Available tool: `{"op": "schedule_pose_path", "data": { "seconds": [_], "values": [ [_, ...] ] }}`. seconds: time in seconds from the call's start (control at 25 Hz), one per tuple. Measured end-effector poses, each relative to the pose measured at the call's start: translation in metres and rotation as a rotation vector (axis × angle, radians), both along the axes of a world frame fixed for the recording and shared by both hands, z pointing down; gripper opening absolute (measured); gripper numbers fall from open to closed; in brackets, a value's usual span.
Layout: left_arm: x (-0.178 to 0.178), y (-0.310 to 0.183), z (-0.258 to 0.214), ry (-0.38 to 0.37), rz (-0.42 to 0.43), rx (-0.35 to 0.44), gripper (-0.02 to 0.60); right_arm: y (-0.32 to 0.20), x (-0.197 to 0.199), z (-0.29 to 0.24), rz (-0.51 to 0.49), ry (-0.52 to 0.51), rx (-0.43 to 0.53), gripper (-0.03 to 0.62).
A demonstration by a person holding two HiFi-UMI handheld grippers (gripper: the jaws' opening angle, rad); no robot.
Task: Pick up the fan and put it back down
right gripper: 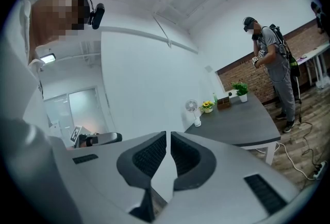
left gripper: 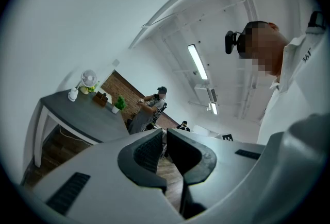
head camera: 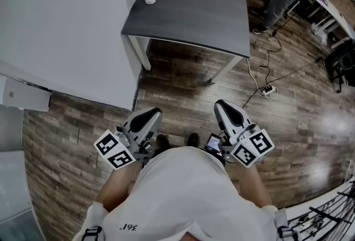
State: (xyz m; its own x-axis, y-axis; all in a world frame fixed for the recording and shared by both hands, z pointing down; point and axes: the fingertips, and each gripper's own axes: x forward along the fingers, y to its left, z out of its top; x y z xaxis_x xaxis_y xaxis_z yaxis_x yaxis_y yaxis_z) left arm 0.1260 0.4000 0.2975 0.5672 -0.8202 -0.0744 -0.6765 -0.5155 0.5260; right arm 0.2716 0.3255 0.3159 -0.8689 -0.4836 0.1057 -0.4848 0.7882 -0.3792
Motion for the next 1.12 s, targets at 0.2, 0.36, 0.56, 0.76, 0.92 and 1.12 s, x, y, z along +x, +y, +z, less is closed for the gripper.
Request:
{"op": "schedule_pose_path", "data": {
  "seconds": [0.2, 0.36, 0.56, 0.76, 0.92, 1.12],
  "values": [
    [-0.011, 0.003, -0.001, -0.01, -0.01, 0.003, 0.02, 0.0, -0.006, -0.004, 0.008, -0.019, 0.007, 0.014],
    [-0.027, 0.01, -0.001, -0.017, -0.013, 0.001, 0.02, 0.005, -0.02, -0.003, 0.019, -0.007, 0.013, 0.014],
    [-0.04, 0.015, 0.001, -0.023, -0.01, -0.007, 0.02, 0.008, -0.032, -0.003, 0.022, -0.003, 0.018, 0.043],
    [-0.055, 0.017, 0.005, -0.03, -0.008, -0.012, 0.02, 0.007, -0.046, -0.001, 0.027, 0.008, 0.027, 0.06],
    [-0.06, 0.019, 0.007, -0.043, -0.007, -0.008, 0.021, 0.007, -0.051, 0.006, 0.03, 0.026, 0.025, 0.061],
    [-0.077, 0.028, 0.004, -0.047, -0.001, 0.004, 0.021, 0.014, -0.068, 0.007, 0.03, 0.035, 0.022, 0.064]
  ]
}}
